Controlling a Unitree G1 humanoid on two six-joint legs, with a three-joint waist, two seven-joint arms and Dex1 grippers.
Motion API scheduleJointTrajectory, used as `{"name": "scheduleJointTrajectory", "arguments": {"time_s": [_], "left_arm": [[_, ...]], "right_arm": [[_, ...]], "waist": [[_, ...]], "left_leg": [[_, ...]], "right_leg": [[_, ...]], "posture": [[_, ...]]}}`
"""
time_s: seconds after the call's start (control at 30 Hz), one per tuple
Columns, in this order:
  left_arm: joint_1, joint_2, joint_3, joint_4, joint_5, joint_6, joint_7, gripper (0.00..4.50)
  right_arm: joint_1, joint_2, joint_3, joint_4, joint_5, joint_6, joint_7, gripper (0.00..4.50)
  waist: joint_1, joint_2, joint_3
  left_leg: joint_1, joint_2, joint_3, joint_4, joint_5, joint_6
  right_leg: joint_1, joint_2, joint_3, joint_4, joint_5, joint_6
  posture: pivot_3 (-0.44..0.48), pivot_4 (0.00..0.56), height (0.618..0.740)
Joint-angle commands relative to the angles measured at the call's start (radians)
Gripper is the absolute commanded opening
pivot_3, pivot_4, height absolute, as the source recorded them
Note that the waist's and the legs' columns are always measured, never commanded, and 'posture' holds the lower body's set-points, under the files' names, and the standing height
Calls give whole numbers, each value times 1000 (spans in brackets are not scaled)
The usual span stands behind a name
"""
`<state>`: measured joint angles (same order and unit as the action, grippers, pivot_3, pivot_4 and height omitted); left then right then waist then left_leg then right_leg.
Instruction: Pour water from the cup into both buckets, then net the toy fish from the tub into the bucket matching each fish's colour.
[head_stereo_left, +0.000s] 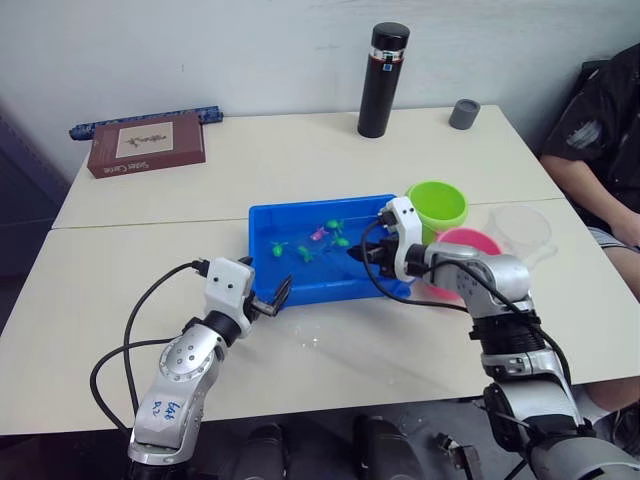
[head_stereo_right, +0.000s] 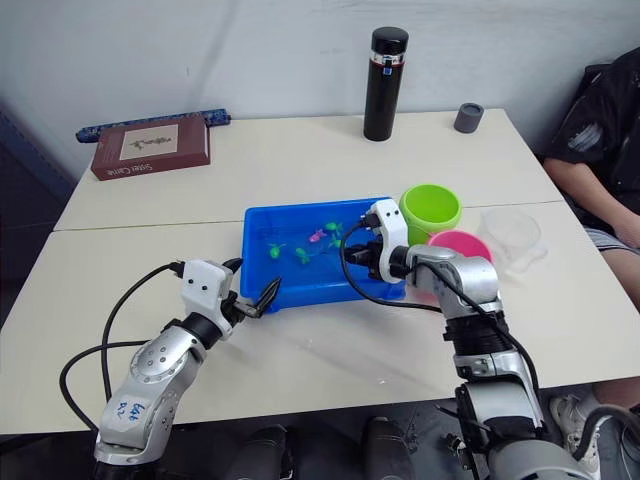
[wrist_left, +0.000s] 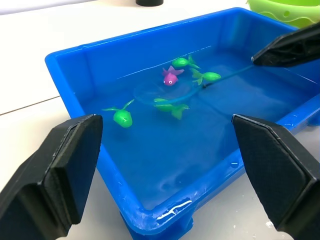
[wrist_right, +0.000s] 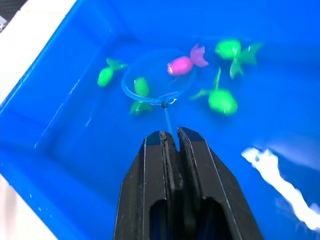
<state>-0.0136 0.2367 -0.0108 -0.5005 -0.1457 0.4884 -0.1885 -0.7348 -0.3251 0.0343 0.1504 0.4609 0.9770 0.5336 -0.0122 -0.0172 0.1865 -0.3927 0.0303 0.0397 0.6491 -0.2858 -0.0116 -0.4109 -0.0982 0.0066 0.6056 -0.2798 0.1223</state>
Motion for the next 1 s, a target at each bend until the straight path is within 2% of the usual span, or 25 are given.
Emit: {"name": "scheduleJointTrajectory", "arguments": {"time_s": [0.03, 0.53, 0.8, 1.0], "left_arm": [[4, -4, -2, -35, 7, -12, 4, 4445], [-16, -4, -16, -13, 6, -19, -7, 4445], [-26, 2, -23, -1, 1, -32, -32, 4445], [-32, 26, -26, 0, -16, -61, -97, 4445]], "right_arm": [[-23, -2, -14, -23, -11, -48, 8, 0], [35, -36, 3, -163, -59, -116, 30, 0], [145, -106, 3, -384, -53, -99, 42, 0], [223, -162, -33, -529, -23, -52, 36, 0]], "waist": [[-1, 0, 0], [-15, 0, 0], [-14, 0, 0], [-13, 0, 0]], "left_leg": [[0, 0, 0, 0, 0, 0], [0, 0, 0, 0, 0, 0], [-1, 0, 0, -1, 0, 0], [-1, 0, 0, -1, 0, 0]], "right_leg": [[0, 0, 0, 0, 0, 0], [0, 0, 0, -1, 0, 0], [0, 0, 0, -2, 0, 0], [0, -1, 0, -2, 0, 0]], "posture": [[0, 150, 740], [0, 150, 740], [0, 150, 740], [0, 150, 740]]}}
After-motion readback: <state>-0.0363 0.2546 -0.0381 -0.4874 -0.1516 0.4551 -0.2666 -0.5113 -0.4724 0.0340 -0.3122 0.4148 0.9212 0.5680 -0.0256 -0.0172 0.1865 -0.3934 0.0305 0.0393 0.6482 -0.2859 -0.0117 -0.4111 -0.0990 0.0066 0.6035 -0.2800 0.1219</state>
